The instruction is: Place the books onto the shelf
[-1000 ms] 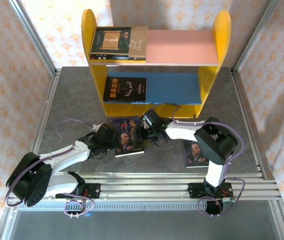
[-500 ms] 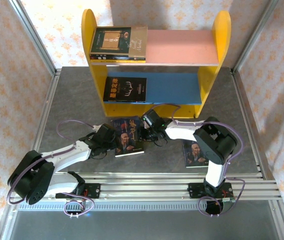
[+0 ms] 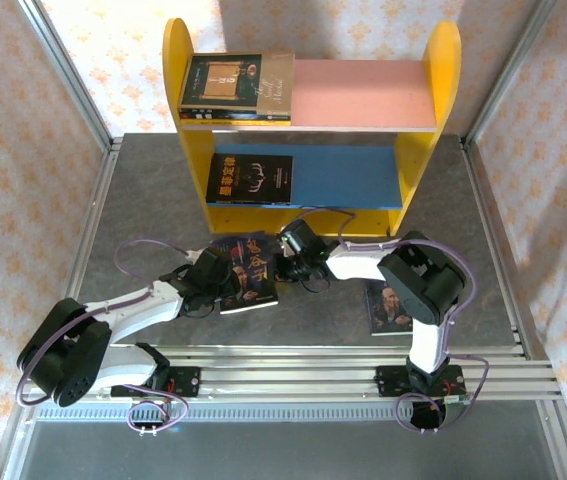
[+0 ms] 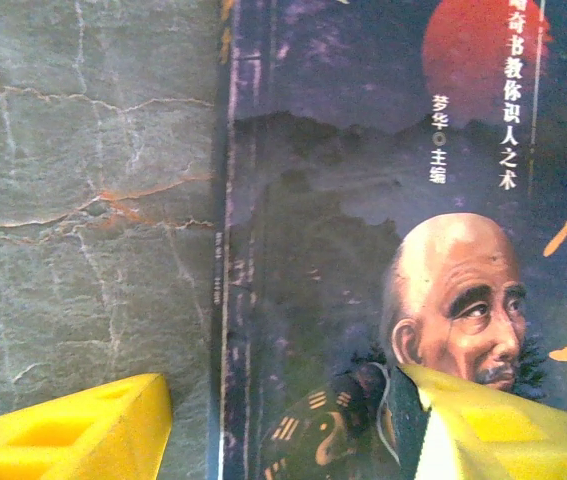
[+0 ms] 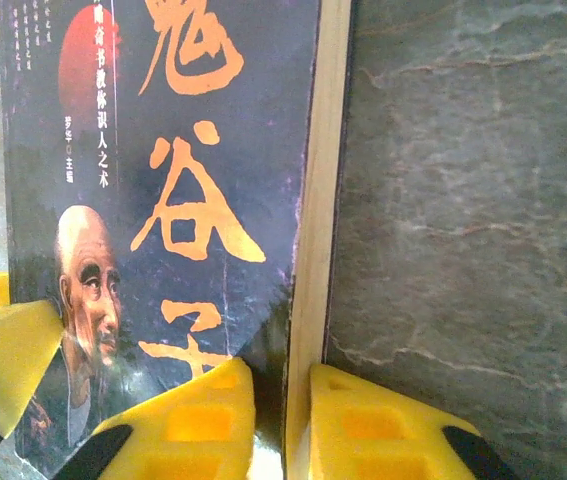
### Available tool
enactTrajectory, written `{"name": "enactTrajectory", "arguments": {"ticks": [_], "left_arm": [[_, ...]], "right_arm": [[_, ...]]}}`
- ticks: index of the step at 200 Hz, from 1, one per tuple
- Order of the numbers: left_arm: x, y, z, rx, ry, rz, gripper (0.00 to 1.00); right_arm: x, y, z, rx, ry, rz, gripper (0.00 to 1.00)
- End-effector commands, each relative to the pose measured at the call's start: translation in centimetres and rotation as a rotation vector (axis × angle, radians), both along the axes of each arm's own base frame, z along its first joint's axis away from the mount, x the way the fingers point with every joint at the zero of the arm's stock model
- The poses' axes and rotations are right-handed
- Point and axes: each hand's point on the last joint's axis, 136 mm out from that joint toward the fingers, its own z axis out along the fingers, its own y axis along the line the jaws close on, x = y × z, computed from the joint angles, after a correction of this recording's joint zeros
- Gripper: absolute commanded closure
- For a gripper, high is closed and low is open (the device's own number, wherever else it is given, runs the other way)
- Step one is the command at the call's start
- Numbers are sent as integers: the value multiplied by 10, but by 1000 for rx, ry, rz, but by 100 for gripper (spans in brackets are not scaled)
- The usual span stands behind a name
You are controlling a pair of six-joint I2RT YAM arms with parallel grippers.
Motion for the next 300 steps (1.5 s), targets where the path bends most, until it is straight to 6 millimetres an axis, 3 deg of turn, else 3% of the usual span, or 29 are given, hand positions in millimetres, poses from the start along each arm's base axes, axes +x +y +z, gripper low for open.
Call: {"name": "enactTrajectory", "arguments": {"ticks": [1,48,90,147,190,250,300], "left_arm": [[2,-1,-6,-14,14,1,40],[3,-7,-10,-31,21,-9,41],[9,-15,0,-71,-10,-29,41],[14,-39,46,-246,-160,-102,40],[11,-31,71,-251,-226,-92,39],[3,-9,53,-113,-135,-44,41],[13,-30,53,-203,-156,-81,47]], "right_arm": [[-24,-16,-45,-115,76,20,87],[-27,-17,-50,-114,83,26,96],[-30,-13,-52,-80,103,28,99],[-33,0,-53,-27,128,39,100],[-32,-1,-53,-34,125,39,100],[-29,-4,-48,-57,105,39,93],[-29,0,-43,-43,106,49,91]]}}
